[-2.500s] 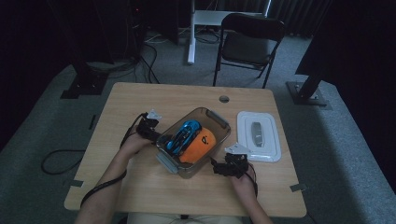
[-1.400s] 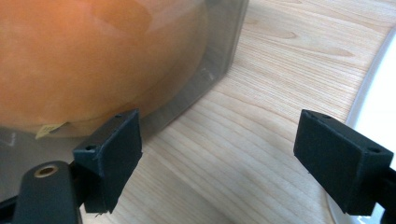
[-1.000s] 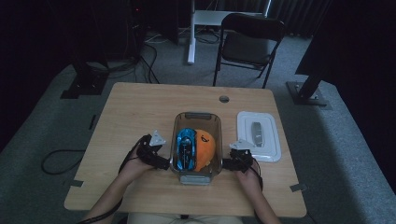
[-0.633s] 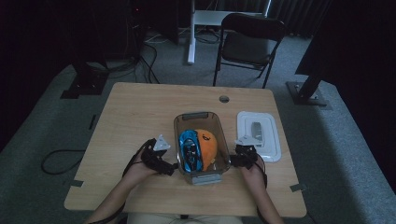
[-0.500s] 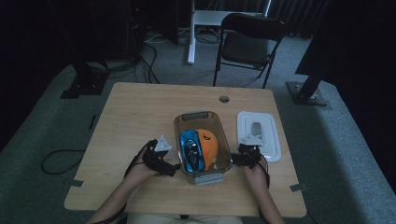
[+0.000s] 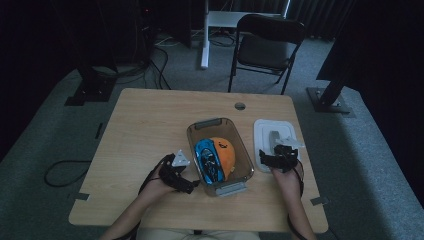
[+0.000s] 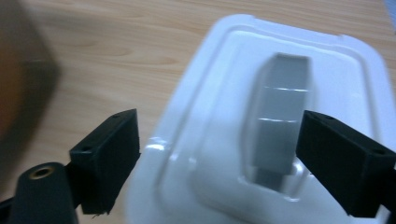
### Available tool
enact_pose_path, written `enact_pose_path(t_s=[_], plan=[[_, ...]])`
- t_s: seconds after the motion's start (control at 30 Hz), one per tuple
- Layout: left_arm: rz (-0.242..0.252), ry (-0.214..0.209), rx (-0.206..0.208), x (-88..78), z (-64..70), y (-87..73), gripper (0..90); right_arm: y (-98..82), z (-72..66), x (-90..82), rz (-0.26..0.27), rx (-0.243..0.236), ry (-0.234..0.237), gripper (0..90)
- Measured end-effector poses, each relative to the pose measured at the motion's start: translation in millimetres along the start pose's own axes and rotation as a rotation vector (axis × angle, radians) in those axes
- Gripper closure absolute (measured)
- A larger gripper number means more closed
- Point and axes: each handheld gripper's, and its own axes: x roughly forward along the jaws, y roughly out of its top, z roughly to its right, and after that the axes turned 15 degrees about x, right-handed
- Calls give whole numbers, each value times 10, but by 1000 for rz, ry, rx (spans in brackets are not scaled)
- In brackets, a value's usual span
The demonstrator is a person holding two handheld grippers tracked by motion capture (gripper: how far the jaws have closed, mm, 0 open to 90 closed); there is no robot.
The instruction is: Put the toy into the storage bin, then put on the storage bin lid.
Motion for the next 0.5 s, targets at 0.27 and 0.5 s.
enact_pose_path(t_s=[0.27,0.5], plan=[[-2,12,2,-26,8,-29,16,45,210,155,-13,78,-54,191],[-19,19,-8,-27,11,-134,16,25,238,271,-33,91,-65,252]])
